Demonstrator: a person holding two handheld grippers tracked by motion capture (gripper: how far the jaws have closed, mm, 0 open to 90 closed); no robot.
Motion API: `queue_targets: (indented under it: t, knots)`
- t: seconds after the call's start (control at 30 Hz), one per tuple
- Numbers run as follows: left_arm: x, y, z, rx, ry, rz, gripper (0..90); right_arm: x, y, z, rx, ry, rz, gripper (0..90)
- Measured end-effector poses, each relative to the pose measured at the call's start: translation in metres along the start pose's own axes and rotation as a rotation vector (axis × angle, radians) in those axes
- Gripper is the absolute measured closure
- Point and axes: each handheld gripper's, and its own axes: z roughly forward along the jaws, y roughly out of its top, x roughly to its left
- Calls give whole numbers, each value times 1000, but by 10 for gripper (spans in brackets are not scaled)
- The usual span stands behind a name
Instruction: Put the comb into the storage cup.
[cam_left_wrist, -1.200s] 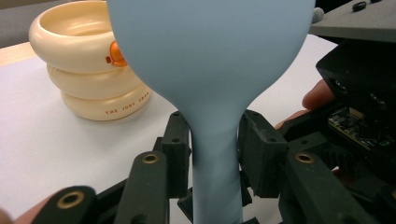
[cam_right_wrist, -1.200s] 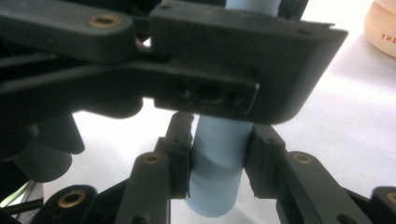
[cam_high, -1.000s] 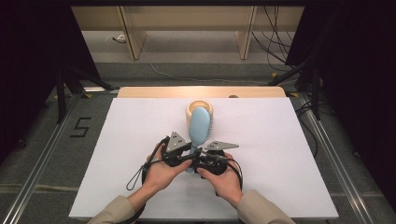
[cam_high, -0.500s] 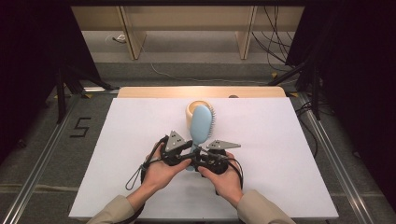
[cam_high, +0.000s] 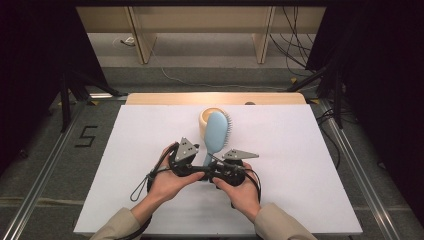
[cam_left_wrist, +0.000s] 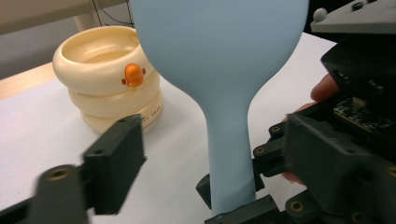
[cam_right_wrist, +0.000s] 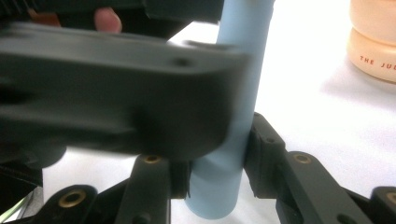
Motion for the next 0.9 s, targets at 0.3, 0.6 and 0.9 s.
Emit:
queue_targets:
  t: [0.3, 0.6, 0.9]
  knots:
    - [4, 8, -8, 9, -28, 14, 3, -1, 0, -1, -3, -2, 2, 664]
    - [17, 18, -20, -25, -34, -6, 0, -1, 0, -1, -5, -3, 5, 664]
    - [29, 33, -17, -76, -133, -86, 7, 0, 1, -1, -15, 8, 6, 665]
